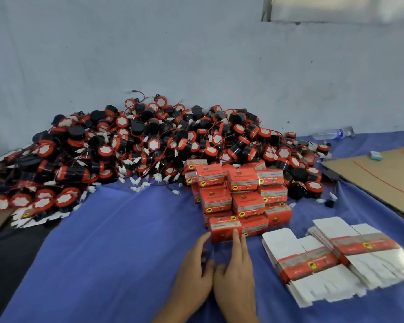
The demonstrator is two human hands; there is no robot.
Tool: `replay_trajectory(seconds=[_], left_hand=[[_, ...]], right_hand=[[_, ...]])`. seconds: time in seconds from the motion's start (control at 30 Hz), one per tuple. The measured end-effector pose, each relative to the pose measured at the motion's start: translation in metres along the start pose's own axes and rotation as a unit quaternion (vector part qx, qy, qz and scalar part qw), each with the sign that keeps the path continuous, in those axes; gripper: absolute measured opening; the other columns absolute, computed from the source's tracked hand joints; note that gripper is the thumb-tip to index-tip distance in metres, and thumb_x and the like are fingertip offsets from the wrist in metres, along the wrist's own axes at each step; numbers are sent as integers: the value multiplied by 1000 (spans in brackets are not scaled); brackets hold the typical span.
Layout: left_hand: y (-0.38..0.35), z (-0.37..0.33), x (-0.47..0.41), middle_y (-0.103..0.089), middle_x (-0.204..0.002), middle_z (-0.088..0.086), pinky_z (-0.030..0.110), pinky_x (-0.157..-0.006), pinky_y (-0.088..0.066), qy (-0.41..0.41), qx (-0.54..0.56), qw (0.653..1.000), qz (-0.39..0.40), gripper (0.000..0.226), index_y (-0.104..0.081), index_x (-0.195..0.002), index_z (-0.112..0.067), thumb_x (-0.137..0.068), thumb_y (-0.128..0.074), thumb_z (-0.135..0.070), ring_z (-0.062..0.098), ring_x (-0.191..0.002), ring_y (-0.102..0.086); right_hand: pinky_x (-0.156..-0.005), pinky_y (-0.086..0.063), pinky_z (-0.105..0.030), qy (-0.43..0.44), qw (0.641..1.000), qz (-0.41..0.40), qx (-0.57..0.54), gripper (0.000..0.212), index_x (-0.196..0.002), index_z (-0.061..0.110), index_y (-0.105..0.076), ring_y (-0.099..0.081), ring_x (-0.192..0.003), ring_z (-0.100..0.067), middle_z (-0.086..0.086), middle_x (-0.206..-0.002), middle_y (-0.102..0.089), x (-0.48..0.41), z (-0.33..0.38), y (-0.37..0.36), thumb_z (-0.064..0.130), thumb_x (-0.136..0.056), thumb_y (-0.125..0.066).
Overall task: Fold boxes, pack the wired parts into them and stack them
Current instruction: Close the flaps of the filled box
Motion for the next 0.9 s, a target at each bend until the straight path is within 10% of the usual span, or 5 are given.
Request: replay_trajectory(seconds=[0.2, 0.37, 0.6, 0.8, 0.9], left_hand=[[2, -15, -12, -57, -133, -21, 7, -93, -43, 39, 86, 995, 32, 64, -48, -132, -42, -93, -53, 8, -13, -119, -52], [6, -28, -12, -65, -113, -16, 9, -79, -50, 59, 114, 992, -19, 48, -53, -124, -48, -96, -60, -9, -13, -100, -59], [11, -45, -18, -73, -100, -12, 28, -86, -58, 135, 226, 962, -78, 22, -63, -108, -37, -95, -64, -19, 0, -92, -69], [8, -42, -23, -77, -96, -11, 18, -74, -54, 186, 259, 948, -11, 21, -73, -102, -29, -101, -55, -19, -1, -86, -72], [5, -47, -22, -74, -107, -12, 23, -90, -54, 153, 250, 956, 12, 22, -67, -112, -31, -104, -51, -18, 2, -101, -69]], right_hand=[[-107, -42, -36, -64, 995, 30, -72, 95, -158, 37, -19, -40, -137, -19, -2, -146, -47, -7, -3, 1, 8, -80, -64], [-114, -27, -25, -20, 999, 9, -43, 72, -151, 27, -40, -25, -138, -8, 7, -145, -49, -10, 2, 6, 7, -86, -64], [-104, -32, -33, 106, 986, -29, 124, 63, -149, 27, -47, -26, -136, -19, 9, -149, -41, -15, 27, 15, 28, -89, -67], [-117, -20, -32, 147, 947, 84, 271, 66, -155, 28, -26, -14, -146, -22, 10, -158, -19, -20, 36, -12, 35, -92, -44], [-123, -10, -23, 142, 976, 118, 118, 67, -157, 20, -29, -12, -153, -17, 6, -164, -19, -20, 36, -5, 12, -93, -48]])
Point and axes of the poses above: each hand's wrist, its own x-axis away from the middle knuckle, its own y-axis out of the back of the hand, z = x × y, the point moved 7 cm from there along -x, towards the middle knuckle
